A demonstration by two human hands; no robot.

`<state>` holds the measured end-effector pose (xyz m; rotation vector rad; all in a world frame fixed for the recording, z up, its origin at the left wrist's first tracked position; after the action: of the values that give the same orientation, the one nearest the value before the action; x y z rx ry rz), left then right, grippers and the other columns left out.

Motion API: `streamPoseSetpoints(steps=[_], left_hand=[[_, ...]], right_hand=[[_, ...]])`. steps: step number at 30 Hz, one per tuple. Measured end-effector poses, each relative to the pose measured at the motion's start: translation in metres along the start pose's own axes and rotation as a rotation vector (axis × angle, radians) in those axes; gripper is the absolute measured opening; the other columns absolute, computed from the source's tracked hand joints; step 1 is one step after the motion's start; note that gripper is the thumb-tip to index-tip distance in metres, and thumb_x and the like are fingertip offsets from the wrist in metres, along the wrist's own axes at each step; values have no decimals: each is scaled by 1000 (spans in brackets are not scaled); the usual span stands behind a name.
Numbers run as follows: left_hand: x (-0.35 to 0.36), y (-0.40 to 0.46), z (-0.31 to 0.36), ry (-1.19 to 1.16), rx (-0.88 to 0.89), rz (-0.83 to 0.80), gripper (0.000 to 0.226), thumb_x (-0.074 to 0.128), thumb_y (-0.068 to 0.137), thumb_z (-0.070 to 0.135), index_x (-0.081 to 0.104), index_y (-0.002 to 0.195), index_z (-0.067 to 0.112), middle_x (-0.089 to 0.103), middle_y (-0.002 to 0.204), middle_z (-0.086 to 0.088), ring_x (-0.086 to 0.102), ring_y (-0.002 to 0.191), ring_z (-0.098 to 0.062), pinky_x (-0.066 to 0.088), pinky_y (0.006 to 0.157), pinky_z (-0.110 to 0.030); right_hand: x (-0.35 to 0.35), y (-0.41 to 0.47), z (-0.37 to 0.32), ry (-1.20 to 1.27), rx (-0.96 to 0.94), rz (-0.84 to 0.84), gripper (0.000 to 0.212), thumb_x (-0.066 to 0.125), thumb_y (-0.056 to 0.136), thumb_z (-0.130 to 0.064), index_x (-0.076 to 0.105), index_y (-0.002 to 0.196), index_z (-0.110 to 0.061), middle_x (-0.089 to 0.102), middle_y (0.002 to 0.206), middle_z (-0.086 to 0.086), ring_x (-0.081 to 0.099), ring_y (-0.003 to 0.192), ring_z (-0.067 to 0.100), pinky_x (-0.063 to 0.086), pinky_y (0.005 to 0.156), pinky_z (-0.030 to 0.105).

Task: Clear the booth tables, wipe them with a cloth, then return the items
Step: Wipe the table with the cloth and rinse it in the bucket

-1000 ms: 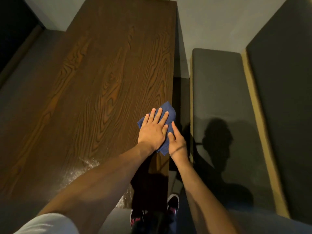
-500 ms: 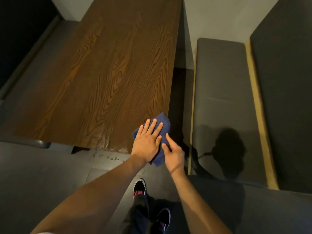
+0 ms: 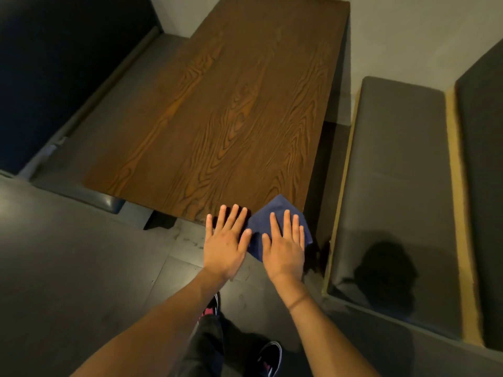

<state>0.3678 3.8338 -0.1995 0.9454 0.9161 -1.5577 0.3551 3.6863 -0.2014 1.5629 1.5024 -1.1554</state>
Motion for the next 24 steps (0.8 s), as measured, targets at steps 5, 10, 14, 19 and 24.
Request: streamPoseSetpoints(steps=[5,10,14,19,24], left_hand=[[-41,7,-70,-214,-216,193,69,12,100,57,32,157,22,23,166,-7,9,156,-24,1,124,-43],[-73,27,-124,-382,-341,271,61,25,103,43,33,156,15,24,165,-10,12,155,-24,9,126,-44],[-92,64,-151,-427,-290,257,67,20,100,50,40,152,13,31,162,-10,16,154,-22,17,125,-46],[-119,127,-195,-380,-288,237,53,29,106,40,42,151,16,33,162,-8,18,153,-25,18,124,-49],[-136,171,-228,-449,-259,251,56,26,105,41,42,152,14,35,161,-6,17,153,-20,12,125,-32]], right_hand=[[20,21,-35,-210,-37,-4,65,22,97,-50,46,148,-18,40,155,14,34,145,38,23,118,52],[50,50,-117,-252,-185,-57,67,18,97,-56,41,151,-24,36,158,13,30,147,36,24,119,54],[70,89,-174,-266,-342,-97,64,22,95,-55,44,149,-29,40,157,8,32,147,32,26,119,51],[48,192,-139,-278,-191,55,57,30,97,-48,51,145,-25,46,153,10,42,141,33,32,113,50],[45,246,-158,-196,184,90,56,33,105,-46,33,156,-23,23,164,10,18,151,36,13,120,54]])
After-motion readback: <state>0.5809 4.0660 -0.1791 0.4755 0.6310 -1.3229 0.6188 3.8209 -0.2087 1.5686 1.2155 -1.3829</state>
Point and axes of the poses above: each hand's wrist, its own y-axis towards the middle knuckle, its own x-axis out of the palm, z = x × y, the point moved 8 cm from there along y, towards the middle knuckle
